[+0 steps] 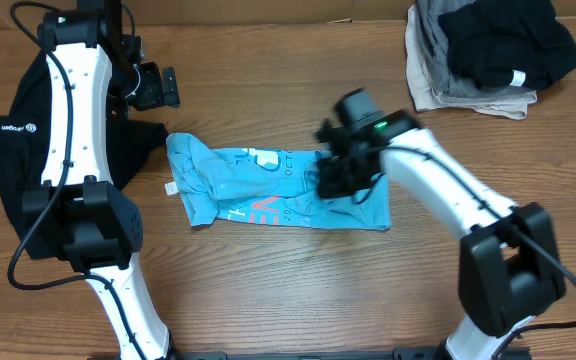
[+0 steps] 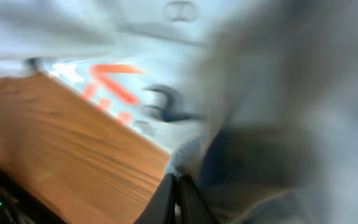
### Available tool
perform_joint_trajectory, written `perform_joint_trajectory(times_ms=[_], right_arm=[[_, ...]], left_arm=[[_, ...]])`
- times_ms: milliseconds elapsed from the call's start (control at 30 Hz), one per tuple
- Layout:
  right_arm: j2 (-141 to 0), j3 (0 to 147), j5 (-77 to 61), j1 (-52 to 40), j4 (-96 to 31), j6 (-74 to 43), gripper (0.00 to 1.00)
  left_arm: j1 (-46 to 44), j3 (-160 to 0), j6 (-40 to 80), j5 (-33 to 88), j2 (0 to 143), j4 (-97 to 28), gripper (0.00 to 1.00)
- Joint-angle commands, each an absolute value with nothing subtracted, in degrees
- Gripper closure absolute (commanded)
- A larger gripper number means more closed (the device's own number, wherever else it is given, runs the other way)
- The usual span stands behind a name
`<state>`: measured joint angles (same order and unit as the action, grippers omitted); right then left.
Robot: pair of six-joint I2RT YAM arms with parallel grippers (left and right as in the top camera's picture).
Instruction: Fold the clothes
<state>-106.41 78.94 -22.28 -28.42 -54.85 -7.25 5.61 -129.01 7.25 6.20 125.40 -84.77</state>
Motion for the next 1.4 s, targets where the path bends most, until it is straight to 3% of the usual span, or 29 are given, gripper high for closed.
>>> perform_joint_trajectory(times_ms=[0, 33, 100, 233, 400, 633, 967, 1367], right_arm=[[-104.79, 78.61, -22.39, -33.30, -52.86, -11.94, 0.89], [-104.79, 78.61, -21.98, -34.72, -52.25, -12.58, 0.83], [-104.79, 78.61, -21.96, -37.12, -51.37, -13.13, 0.60], [-104.79, 78.96, -22.00, -39.16, -52.25, -13.34, 0.44], [-104.73, 83.79, -20.12, -37.32, -58.17, -13.32, 0.39], [-104.73, 94.61, -13.52, -27.73, -71.92, -8.56, 0.17], [-104.73, 95.74, -13.54, -15.35, -78.39, -7.01, 0.16], [-104.73, 95.74, -13.54, -14.87, -78.78, -7.03, 0.15]], left_arm=[[5.23, -129.14, 6.44, 5.82, 124.81, -84.68, 0.00], [5.23, -129.14, 6.44, 5.85, 124.81, -84.64, 0.00], [5.23, -129.14, 6.44, 5.91, 124.81, -84.60, 0.00], [5.23, -129.14, 6.44, 6.02, 124.81, -84.66, 0.00], [5.23, -128.57, 6.31, 6.04, 124.81, -85.71, 0.00], [5.30, -121.21, 1.52, 11.64, 124.81, -86.72, 0.00], [5.32, -101.80, -1.56, 19.31, 124.81, -74.50, 0.00], [5.76, -85.95, -2.87, 19.07, 124.81, -56.88, 0.03]])
